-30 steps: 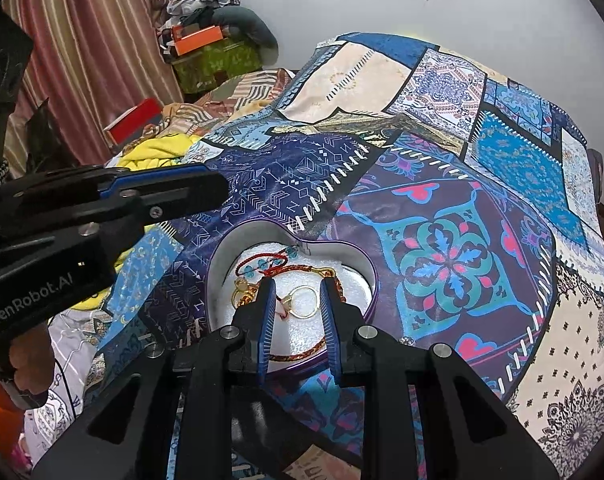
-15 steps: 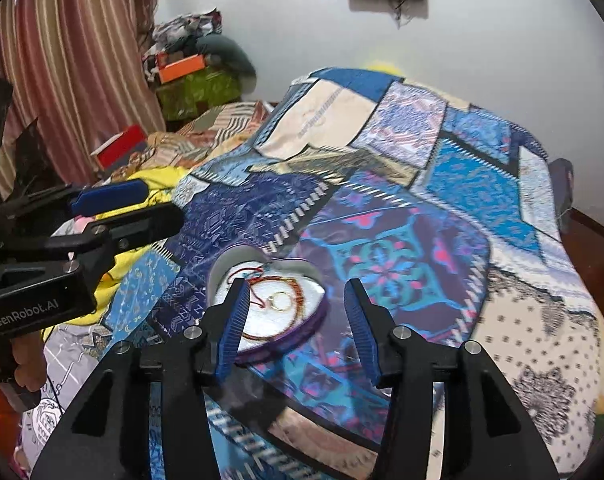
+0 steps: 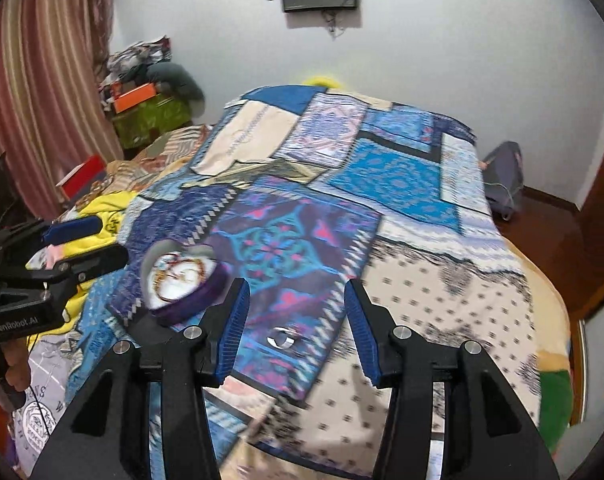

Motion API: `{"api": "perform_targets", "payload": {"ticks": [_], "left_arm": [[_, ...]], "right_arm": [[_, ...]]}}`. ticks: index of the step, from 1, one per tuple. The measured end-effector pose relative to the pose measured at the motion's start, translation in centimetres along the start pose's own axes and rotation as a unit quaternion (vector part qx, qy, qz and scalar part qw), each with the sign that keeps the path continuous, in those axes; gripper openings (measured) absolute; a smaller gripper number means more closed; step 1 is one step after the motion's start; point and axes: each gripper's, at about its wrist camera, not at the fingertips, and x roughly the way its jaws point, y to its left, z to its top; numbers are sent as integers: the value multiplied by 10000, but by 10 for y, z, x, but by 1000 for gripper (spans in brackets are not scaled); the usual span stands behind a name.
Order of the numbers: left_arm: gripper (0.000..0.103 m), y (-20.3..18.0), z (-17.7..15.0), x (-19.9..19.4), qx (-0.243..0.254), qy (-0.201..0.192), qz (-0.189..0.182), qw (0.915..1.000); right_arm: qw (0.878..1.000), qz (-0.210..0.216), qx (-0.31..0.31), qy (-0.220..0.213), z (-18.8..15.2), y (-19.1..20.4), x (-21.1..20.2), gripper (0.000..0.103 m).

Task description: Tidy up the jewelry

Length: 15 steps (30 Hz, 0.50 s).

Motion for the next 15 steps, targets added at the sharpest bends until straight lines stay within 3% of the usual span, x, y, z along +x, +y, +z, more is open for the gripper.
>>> {"api": "perform_targets", "payload": {"ticks": [7, 15], "left_arm": [[65, -35, -13, 30, 137, 426, -237, 9987], [65, -71, -37, 72, 344, 974, -504, 9934]], "right_arm": [[9992, -217, 261, 229, -20, -39, 3, 45], [9978, -82, 250, 608, -41, -50, 24, 45]]}}
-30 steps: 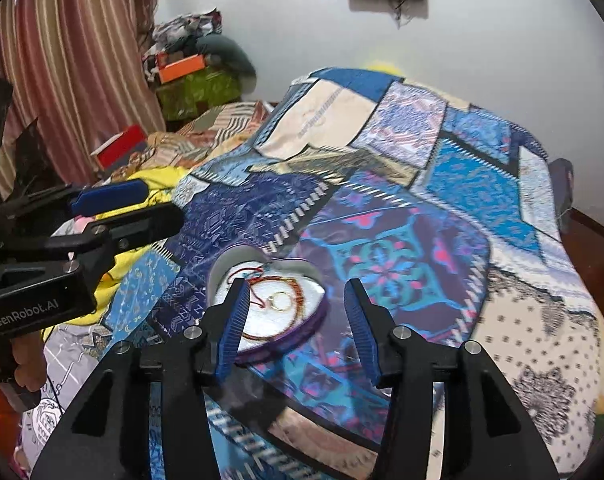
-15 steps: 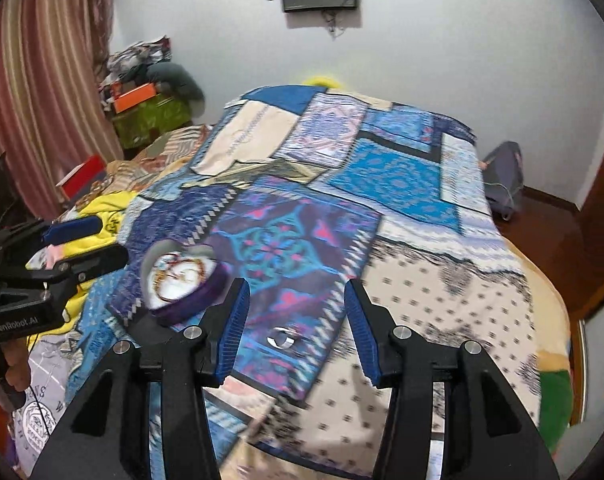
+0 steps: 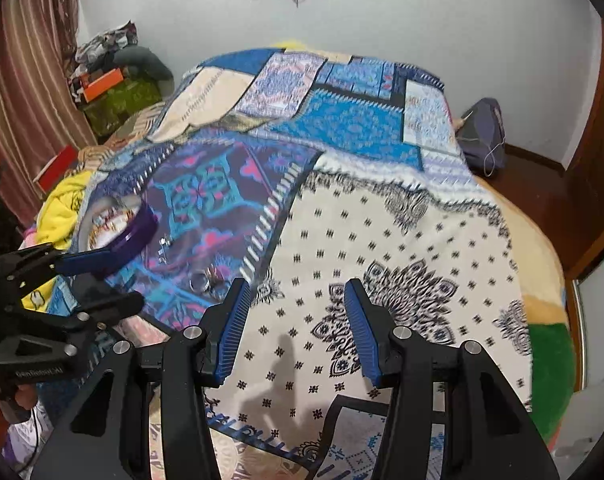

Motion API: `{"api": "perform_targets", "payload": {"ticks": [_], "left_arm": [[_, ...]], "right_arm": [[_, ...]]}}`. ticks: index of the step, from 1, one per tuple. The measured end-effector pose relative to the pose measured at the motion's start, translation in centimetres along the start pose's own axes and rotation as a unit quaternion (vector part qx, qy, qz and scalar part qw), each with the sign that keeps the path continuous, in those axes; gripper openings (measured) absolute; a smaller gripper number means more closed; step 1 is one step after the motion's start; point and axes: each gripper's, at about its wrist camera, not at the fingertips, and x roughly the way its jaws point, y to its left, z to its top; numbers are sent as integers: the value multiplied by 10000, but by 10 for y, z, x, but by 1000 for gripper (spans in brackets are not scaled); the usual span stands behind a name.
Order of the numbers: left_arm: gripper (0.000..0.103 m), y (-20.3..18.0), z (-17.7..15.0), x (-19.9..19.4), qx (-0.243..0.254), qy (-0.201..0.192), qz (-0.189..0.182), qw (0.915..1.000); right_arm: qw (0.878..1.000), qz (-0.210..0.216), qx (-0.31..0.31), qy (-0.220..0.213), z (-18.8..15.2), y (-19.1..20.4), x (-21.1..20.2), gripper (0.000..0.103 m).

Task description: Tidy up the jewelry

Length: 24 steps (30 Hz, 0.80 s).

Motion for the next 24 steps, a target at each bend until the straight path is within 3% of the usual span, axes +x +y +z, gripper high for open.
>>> {"api": "perform_targets", "payload": {"ticks": [3, 7, 8, 14, 20, 24], "left_arm": [[61, -6, -3, 17, 14, 195, -183, 9996], [32, -10, -2, 39, 55, 436, -276, 9987], [30, -9, -1, 44, 43, 493, -276, 9984], [29, -3, 3, 53, -63, 504, -364, 9980], [29, 5, -2, 48, -98, 494, -430, 9978], [29, 6, -3, 48, -29, 504, -474, 9976]], "right_arm": [[9998, 124, -67, 112, -4, 2, 8, 45], [9987, 402, -173, 244, -6, 6, 20, 45], [9982, 480, -220, 280, -6, 9, 23, 45], [9934, 765, -627, 575, -4, 31, 51, 44], [9910, 856, -792, 656, -2, 37, 65, 19], [9924, 835, -690, 591, -2, 33, 63, 19]]}}
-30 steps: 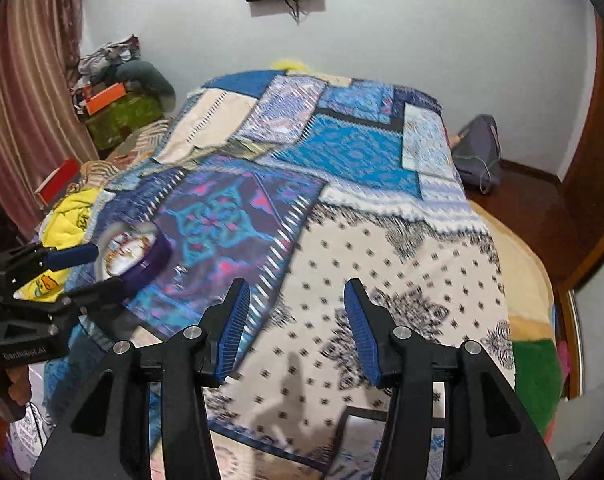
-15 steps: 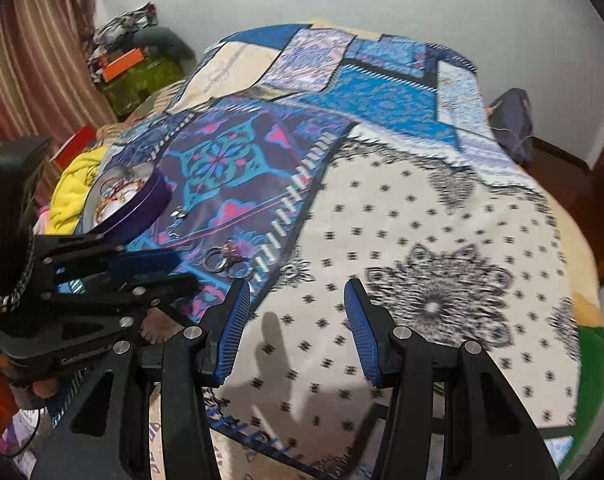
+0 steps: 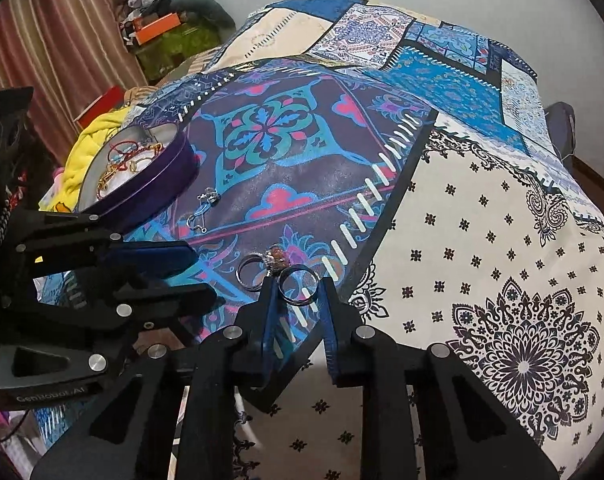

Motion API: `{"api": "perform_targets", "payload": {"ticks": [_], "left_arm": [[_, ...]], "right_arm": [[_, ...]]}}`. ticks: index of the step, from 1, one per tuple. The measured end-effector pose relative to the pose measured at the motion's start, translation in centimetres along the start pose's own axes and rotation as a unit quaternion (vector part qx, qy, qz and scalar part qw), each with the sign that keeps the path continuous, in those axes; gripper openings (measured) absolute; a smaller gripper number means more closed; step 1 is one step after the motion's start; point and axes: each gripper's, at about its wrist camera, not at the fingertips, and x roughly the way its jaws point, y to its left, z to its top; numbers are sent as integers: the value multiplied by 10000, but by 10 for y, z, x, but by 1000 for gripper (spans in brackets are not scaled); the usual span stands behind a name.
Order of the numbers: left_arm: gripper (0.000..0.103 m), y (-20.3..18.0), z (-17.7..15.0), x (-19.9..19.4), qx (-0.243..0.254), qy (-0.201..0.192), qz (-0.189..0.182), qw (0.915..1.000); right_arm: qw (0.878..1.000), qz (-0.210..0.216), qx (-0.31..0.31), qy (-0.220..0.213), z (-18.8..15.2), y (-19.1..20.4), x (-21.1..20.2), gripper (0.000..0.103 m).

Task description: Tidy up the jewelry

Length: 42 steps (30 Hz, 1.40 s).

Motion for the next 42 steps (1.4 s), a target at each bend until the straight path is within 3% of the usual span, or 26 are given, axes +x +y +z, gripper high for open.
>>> {"api": "perform_targets", "payload": {"ticks": [14, 16, 21, 28, 42], "left_arm": [[29, -23, 23, 27, 391, 20, 170, 9991], [20, -27, 24, 29, 477, -16, 256, 9985], [20, -28, 23, 26, 441, -14, 296, 9986], [20, -24, 14, -5, 259, -246, 310, 9989], [20, 16, 14, -107, -203, -1253, 582, 9902]], "right_arm": [[9964, -346, 650, -421, -7, -30, -45, 19], [9961, -353, 672, -448, -7, -30, -48, 19], [9956, -354, 663, -564, -4, -25, -58, 19], [9951, -355, 502, -770, 4, -5, -73, 19], [9897, -213, 137, -1406, 37, 48, -102, 19]]}}
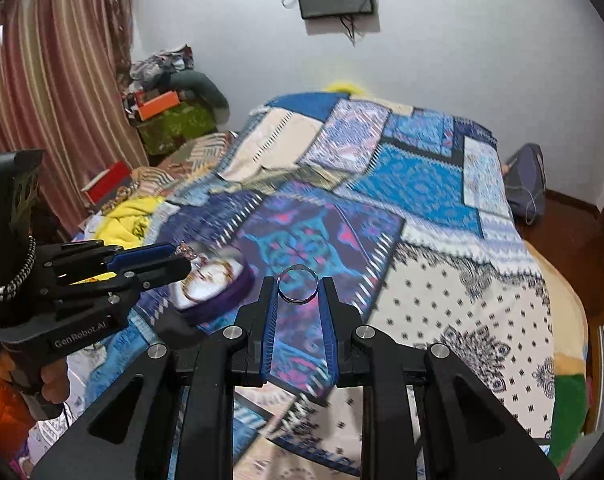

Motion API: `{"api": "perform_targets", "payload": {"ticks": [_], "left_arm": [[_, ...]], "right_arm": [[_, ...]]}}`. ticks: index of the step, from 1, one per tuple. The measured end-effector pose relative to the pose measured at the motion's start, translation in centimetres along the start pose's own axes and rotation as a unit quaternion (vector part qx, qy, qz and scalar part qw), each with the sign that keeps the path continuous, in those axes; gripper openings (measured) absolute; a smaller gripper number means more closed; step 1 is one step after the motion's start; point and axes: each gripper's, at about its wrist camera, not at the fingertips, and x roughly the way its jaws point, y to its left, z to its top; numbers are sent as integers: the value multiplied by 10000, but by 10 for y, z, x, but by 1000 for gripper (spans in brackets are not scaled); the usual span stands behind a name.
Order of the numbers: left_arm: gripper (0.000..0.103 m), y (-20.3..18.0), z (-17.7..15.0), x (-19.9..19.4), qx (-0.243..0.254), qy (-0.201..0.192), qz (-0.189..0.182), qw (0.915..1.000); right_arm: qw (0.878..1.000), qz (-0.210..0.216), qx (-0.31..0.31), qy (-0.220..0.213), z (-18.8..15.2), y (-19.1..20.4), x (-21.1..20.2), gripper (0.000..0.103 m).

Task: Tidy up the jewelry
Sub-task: 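Grasp silver rings with both tools and drop them into the heart tin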

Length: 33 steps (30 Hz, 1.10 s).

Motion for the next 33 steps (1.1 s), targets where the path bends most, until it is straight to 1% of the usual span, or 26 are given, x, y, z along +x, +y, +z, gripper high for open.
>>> {"api": "perform_targets", "payload": {"ticks": [8, 13, 16, 21, 28, 33], "left_arm": [[20, 38, 5, -41, -222, -399, 251, 9986], [20, 57, 3, -46, -339, -452, 316, 9979], [20, 64, -2, -42, -379, -383, 320, 9980], [20, 71, -12, -22, -424, -152, 245, 9987], [20, 71, -26, 10, -397, 213, 45, 9990], [20, 65, -33, 27, -305, 384, -21, 9988]], "right_arm": [[9995, 234, -145, -173, 14, 29, 8, 19], [9989, 369, -260, -87, 18, 43, 24, 19], [9986, 437, -314, -5, 19, 49, 35, 19], [9978, 557, -306, 194, 14, 55, 56, 19], [9962, 666, -217, 511, 9, 52, 83, 19], [9949, 733, -177, 663, 6, 51, 97, 19]]}}
